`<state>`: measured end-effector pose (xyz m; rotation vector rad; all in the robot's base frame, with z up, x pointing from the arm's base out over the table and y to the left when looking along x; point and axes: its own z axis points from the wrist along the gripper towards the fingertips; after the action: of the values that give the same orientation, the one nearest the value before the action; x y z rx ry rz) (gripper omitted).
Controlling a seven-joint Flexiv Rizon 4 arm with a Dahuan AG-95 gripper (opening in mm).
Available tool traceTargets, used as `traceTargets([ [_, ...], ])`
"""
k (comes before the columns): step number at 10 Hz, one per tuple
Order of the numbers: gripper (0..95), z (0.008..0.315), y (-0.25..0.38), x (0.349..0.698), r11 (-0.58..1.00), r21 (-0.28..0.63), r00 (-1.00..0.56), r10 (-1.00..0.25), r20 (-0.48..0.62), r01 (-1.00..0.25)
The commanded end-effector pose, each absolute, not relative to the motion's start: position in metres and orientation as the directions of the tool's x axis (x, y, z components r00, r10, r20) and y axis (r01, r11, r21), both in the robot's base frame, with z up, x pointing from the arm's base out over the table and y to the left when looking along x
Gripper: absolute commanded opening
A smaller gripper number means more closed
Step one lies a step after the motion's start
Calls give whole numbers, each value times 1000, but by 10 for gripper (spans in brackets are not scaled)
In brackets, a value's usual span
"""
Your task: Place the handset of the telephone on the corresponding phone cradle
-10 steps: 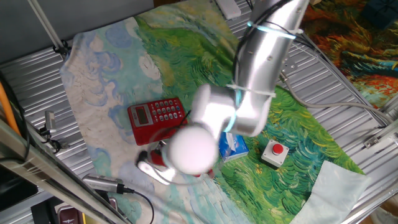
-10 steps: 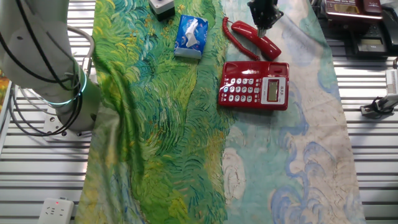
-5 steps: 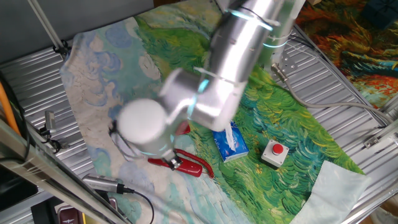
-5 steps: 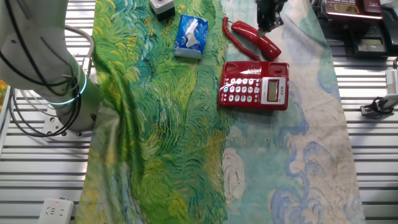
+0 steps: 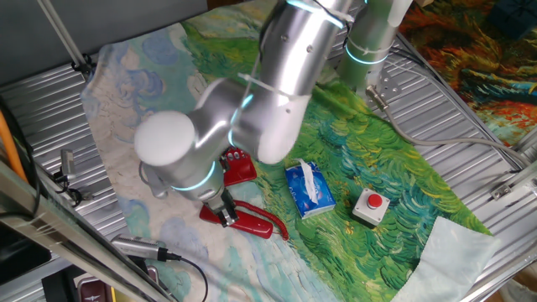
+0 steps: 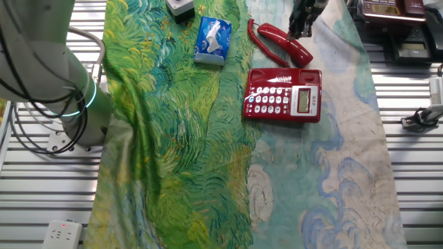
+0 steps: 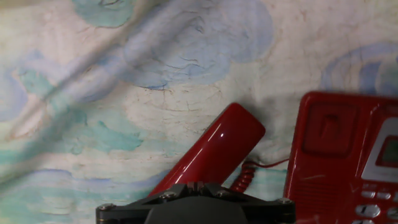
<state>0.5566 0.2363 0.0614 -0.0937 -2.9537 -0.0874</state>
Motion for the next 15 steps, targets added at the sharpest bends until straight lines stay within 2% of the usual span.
traceTargets([
  [1,0,61,236,557,994,55,-979,79,187,90],
  [5,0,61,236,557,992,51,-980,101,174,111],
  [6,190,61,236,557,992,52,-979,101,175,111],
  [9,190,61,236,557,992,51,-979,105,175,116],
  [10,380,61,236,557,992,52,-979,106,175,117],
  [15,380,61,236,557,989,47,-977,133,167,142],
])
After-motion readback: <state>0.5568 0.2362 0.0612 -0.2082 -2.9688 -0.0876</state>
